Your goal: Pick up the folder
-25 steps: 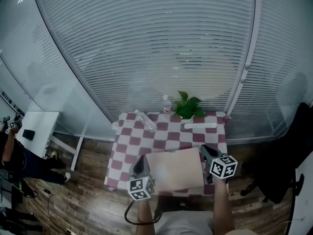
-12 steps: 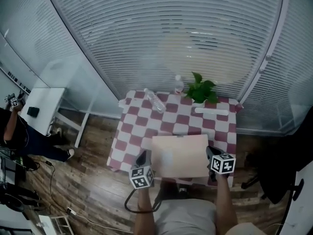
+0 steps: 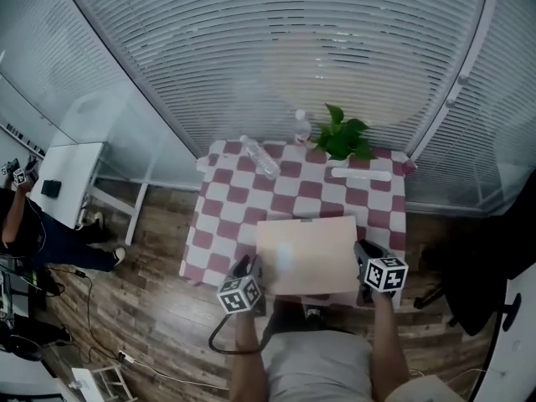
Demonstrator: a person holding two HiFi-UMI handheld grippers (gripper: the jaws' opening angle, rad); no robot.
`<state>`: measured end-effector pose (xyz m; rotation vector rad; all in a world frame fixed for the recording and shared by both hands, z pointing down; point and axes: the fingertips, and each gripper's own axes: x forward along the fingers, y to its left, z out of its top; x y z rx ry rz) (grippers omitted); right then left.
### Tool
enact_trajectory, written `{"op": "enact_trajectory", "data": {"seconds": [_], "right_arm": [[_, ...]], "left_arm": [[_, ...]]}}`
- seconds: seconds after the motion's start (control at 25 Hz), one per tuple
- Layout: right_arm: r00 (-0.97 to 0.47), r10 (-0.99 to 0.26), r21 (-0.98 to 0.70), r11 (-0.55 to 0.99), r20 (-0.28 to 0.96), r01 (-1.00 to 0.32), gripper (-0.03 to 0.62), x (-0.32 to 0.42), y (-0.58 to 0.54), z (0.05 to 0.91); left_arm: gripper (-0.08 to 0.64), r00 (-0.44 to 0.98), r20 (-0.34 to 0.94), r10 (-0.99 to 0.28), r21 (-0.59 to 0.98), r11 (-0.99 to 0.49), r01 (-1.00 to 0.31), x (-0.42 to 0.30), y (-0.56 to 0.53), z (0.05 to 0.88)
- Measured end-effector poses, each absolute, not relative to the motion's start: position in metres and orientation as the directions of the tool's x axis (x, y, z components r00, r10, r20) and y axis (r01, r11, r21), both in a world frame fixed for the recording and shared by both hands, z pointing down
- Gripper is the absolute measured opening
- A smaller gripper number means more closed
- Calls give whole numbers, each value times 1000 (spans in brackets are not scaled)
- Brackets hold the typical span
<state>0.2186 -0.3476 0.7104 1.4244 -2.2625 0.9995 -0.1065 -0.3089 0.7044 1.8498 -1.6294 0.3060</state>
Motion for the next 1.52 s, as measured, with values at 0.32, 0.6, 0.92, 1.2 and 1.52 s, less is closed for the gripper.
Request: {"op": "enact_trajectory", "data": {"seconds": [0.32,0.6,0.92,1.2,1.52], "right_arm": [[-554,-605,-446,337,573,-829,256,202,-345,722],[-597,-528,-467,373,603,-802,348,191,-337,738],[-610,-515,-531,312,602,-788,348,186,-334,761],[-613,-503,-550,288,610,-784,348,186,-333,767],[-575,-557,-508,291,600,-811,339,186,-332,755]], "left_arm": [[315,282,631,-722,367,-42,-929,-84,-321,727],[356,345,694,-632,362,-108,-926,-65,-320,750],[354,376,711,-594,394,-107,-913,-61,-318,758],[354,386,727,-568,407,-96,-908,-62,-319,762],[354,372,716,-591,404,-83,-911,-62,-314,756]]}}
